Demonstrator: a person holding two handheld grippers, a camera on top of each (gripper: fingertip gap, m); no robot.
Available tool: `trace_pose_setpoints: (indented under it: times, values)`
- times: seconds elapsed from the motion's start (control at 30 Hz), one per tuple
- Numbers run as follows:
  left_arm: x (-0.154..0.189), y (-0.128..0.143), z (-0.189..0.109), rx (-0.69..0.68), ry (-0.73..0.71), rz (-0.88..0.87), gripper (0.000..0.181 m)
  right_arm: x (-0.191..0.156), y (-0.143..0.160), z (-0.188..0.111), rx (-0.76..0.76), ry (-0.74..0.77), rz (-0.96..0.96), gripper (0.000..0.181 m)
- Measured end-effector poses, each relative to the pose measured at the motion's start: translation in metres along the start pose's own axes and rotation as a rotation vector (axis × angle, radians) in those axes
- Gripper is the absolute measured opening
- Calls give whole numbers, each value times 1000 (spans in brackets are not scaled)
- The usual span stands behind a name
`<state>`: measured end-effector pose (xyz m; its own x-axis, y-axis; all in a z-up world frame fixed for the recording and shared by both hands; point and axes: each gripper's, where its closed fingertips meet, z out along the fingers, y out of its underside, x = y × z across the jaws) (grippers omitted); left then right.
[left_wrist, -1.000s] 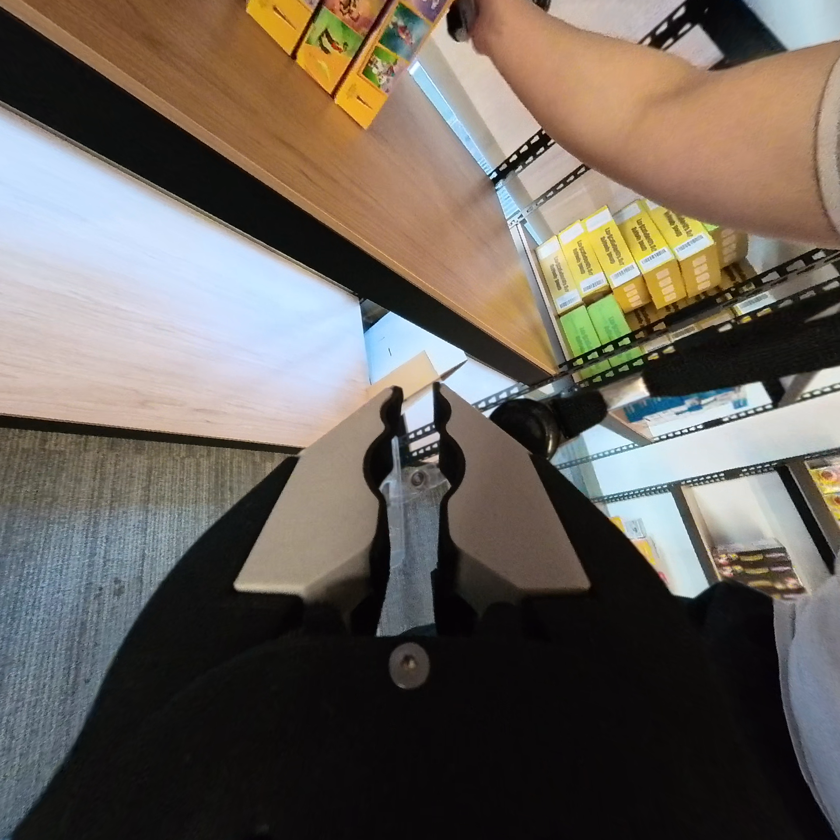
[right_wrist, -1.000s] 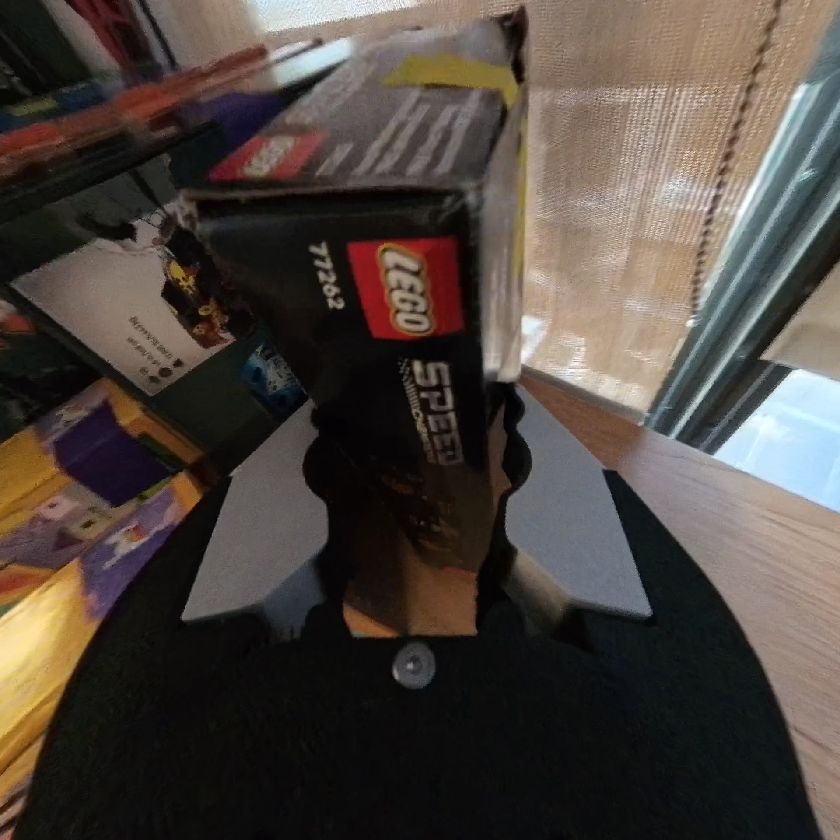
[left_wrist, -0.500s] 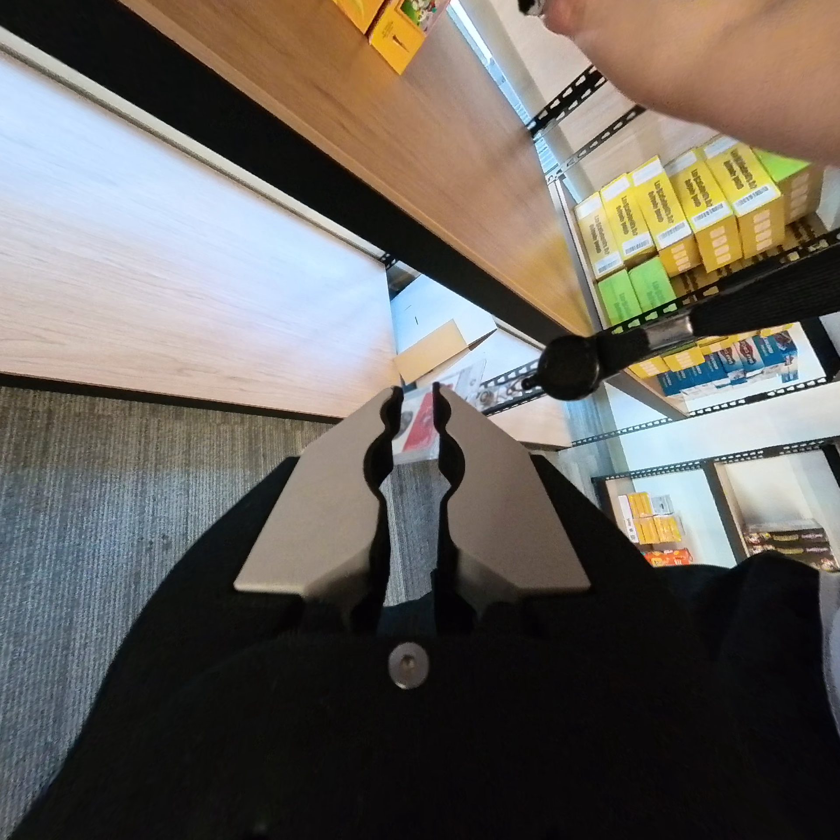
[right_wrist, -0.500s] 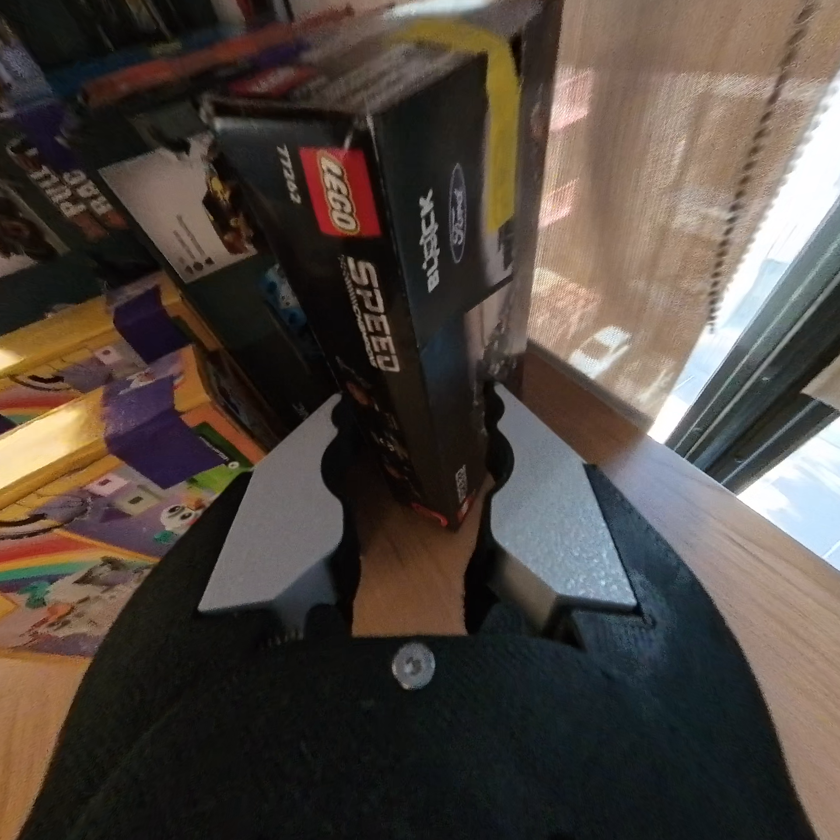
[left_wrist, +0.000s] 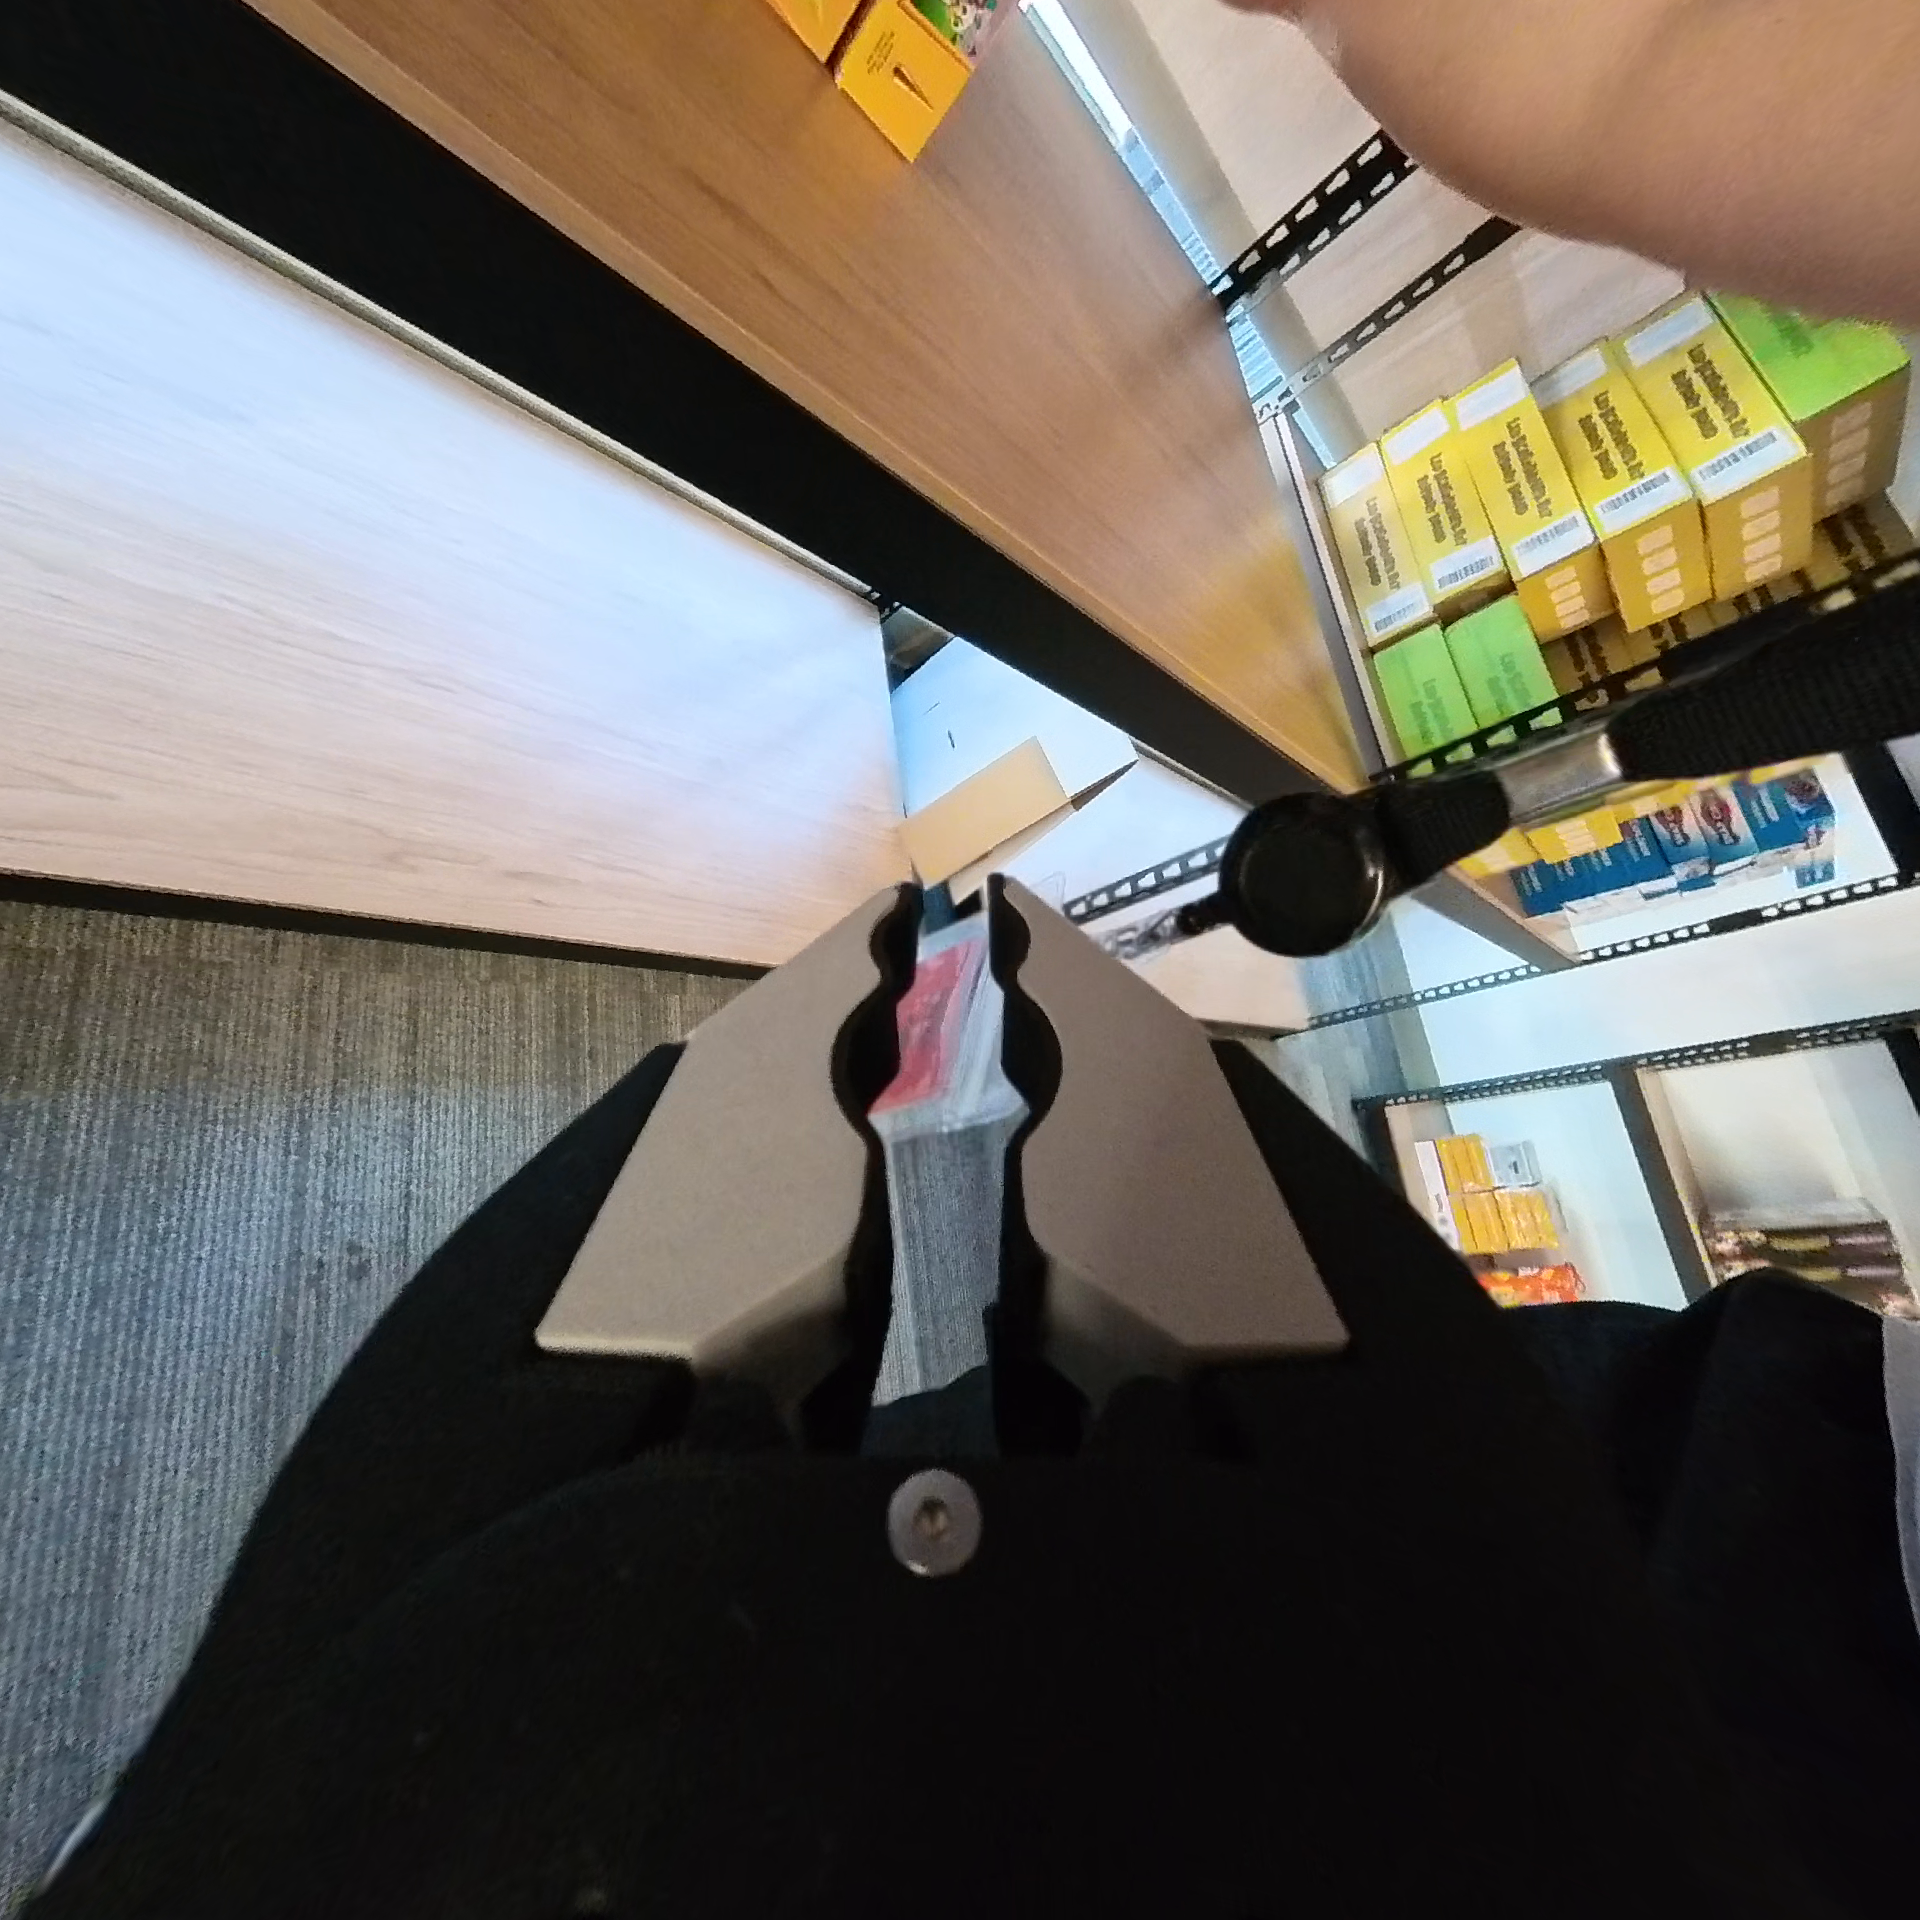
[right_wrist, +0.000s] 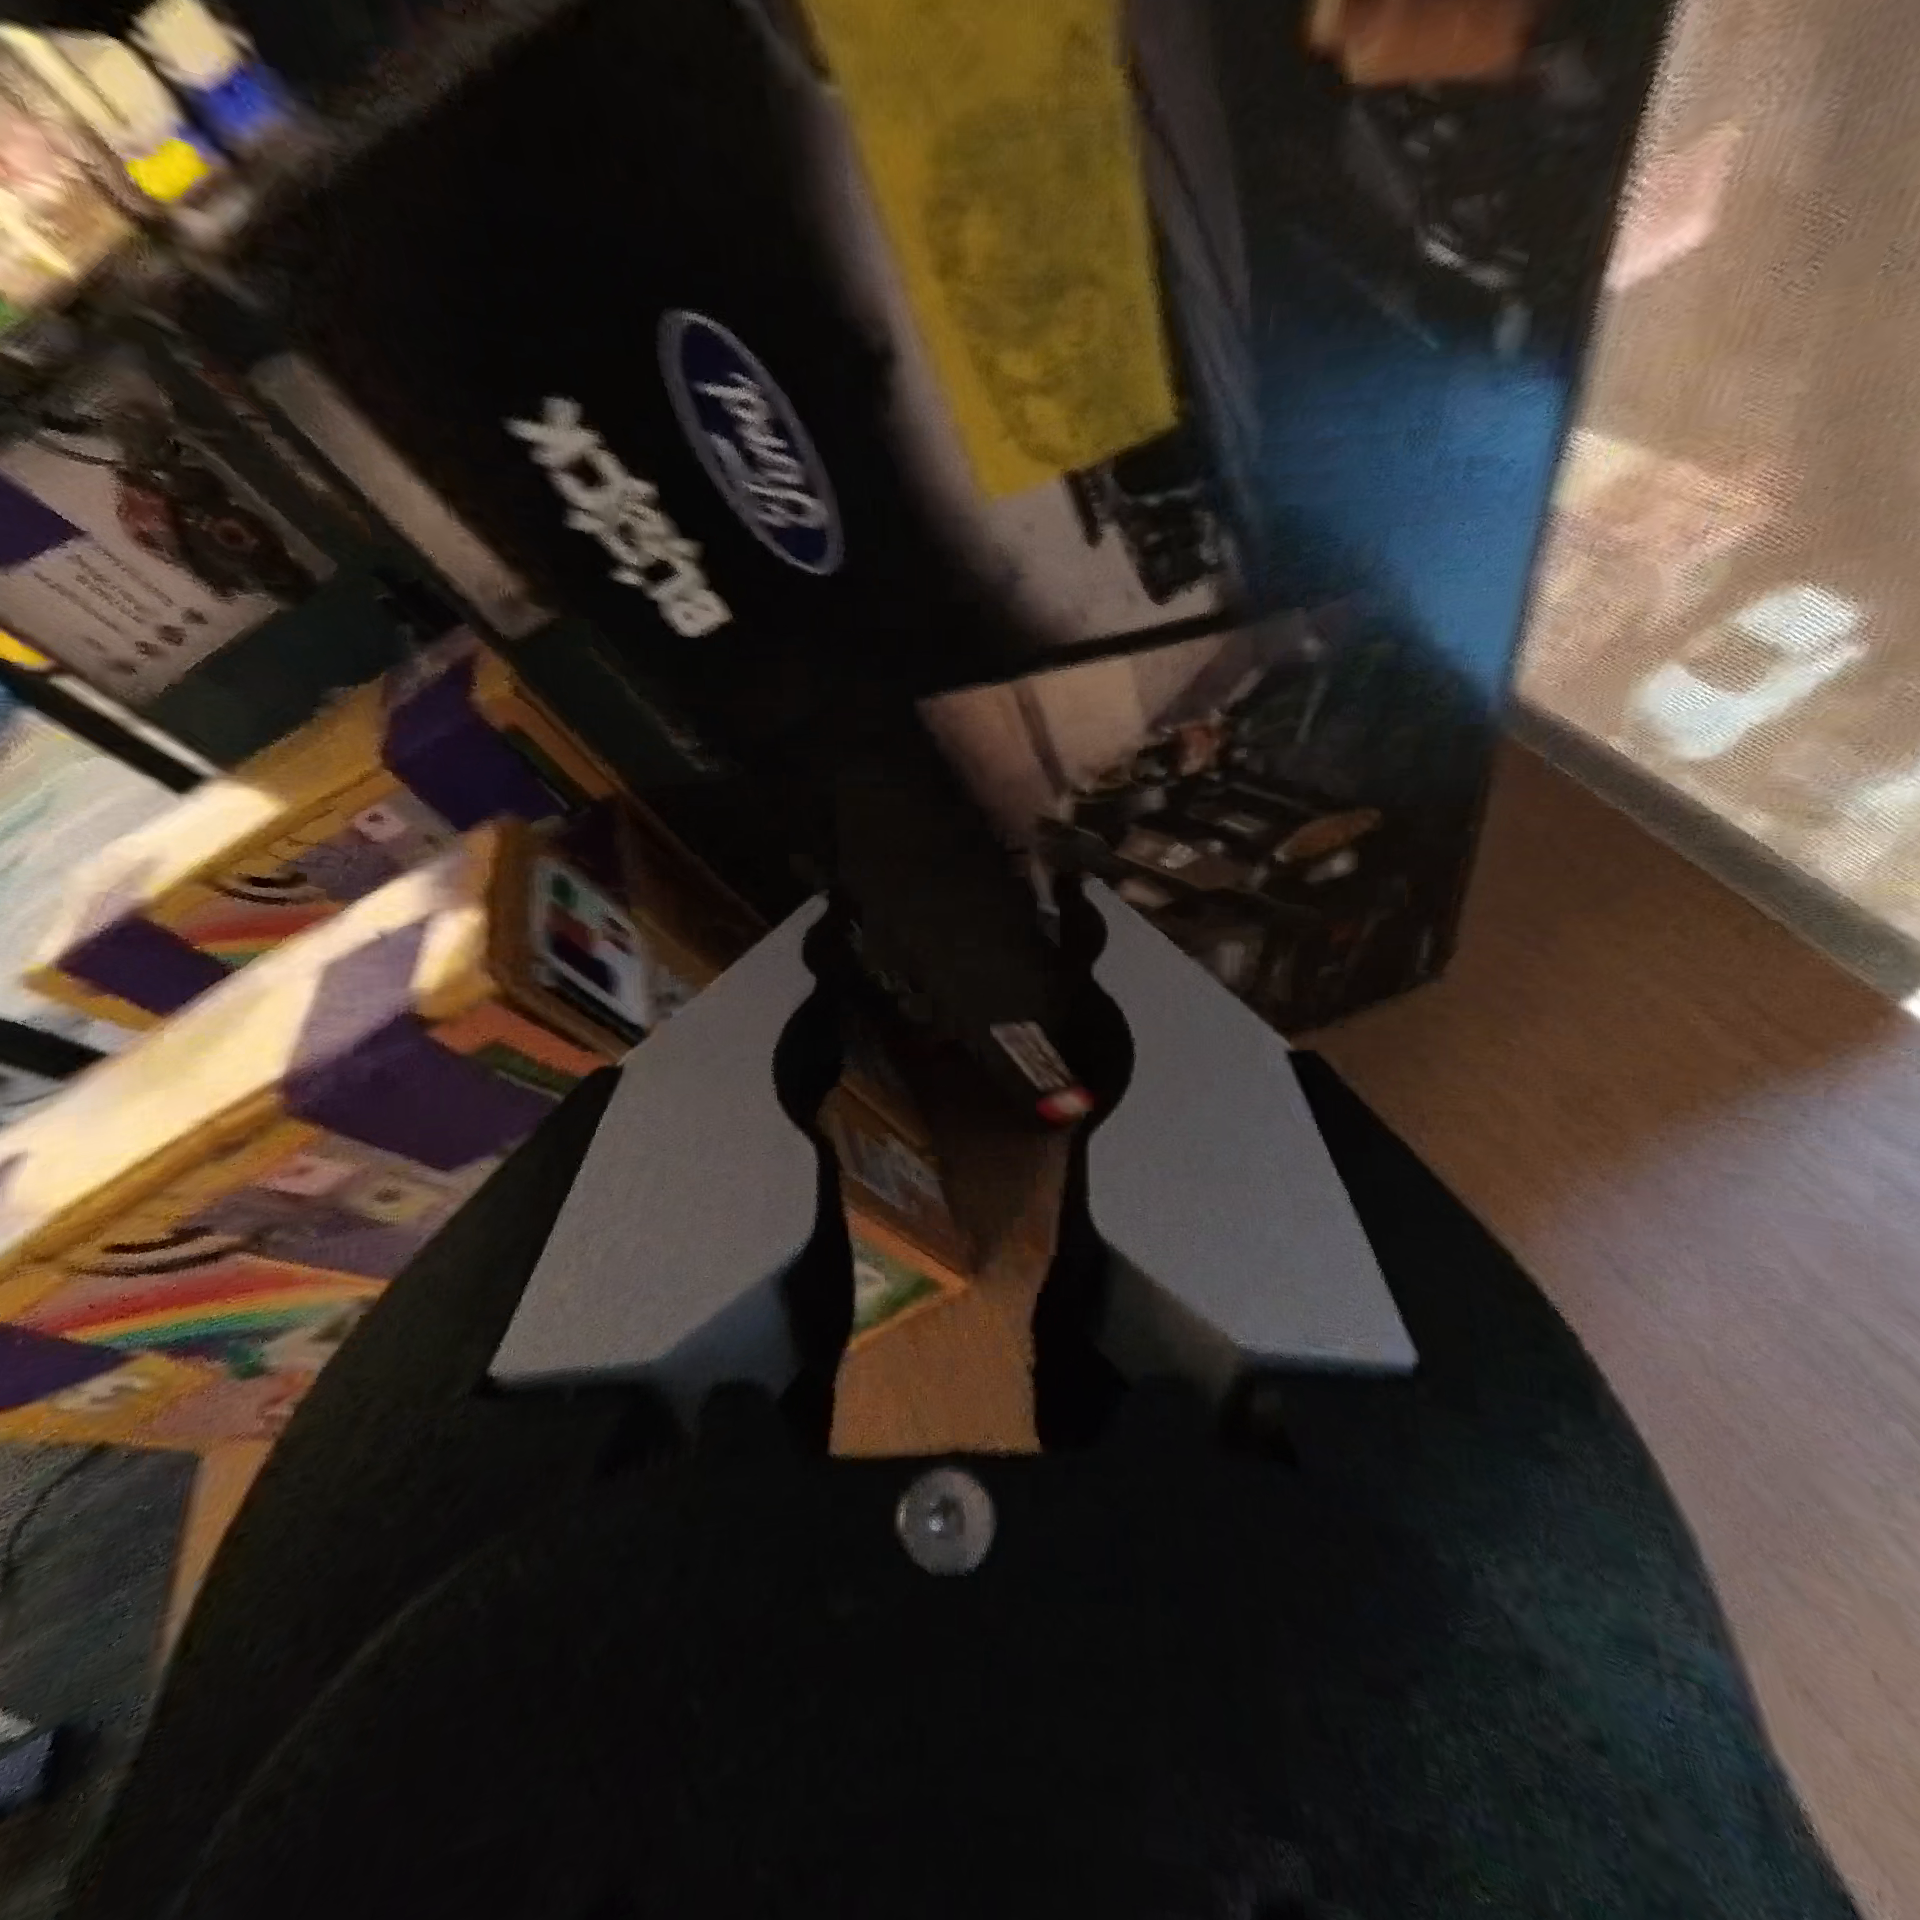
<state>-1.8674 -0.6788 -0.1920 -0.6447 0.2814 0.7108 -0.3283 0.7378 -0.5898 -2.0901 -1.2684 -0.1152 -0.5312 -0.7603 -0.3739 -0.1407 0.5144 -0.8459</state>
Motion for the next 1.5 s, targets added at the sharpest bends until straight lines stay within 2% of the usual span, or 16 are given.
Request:
trace_pose_setpoints:
  times: [0.1, 0.17, 0.33, 0.43, 0.47, 0.53, 0.77, 0.87, 0.93, 1.03, 1.13, 1.23, 1.33, 1.37, 1.4, 1.5]
  values:
    - [-4, 0, 2, 14, -2, -17, 10, 71, 13, -21, -113, 428, -140, 44]
    - [-7, 1, 5, 19, -9, -24, 10, 93, -2, -32, -141, 641, -313, 45]
    - [-7, 0, 12, 39, -8, -39, 10, 85, -35, 6, -143, 695, -480, 40]
    - [-5, 1, 14, 22, -5, -25, 11, 97, -37, 20, -145, 800, -431, 16]
    - [-5, 2, 13, 15, -6, -18, 11, 92, -33, 28, -135, 756, -380, 1]
    - [-7, 2, 11, 7, -13, -9, 11, 93, -28, 32, -143, 762, -302, 0]
    - [-16, -5, -1, 34, -7, -44, 10, 73, -22, 23, -81, 674, -272, 3]
    - [-16, -8, -6, 24, 4, -22, 10, 90, -39, -32, -55, 966, -280, 14]
    - [-18, -11, -11, 20, 10, 1, 10, 71, -64, -75, 58, 1116, -360, 15]
    - [-25, -22, -22, 50, 30, 8, 10, -4, -94, -106, 183, 1151, -545, 35]
    - [-37, -33, -36, 58, 63, 6, 11, -102, -96, -102, 232, 1081, -678, 41]
    - [-50, -45, -57, 37, 113, 46, 11, -187, -75, -63, 230, 955, -735, 42]
    - [-69, -59, -90, -8, 137, 135, 11, -226, -40, -29, 251, 800, -516, 28]
    - [-78, -64, -104, -20, 126, 169, 11, -232, -34, -24, 293, 741, -400, 12]
    - [-87, -68, -120, -29, 110, 195, 11, -232, -31, -22, 341, 685, -281, 0]
    - [-123, -66, -163, -58, 43, 200, 10, -205, -31, -31, 453, 579, 39, 0]
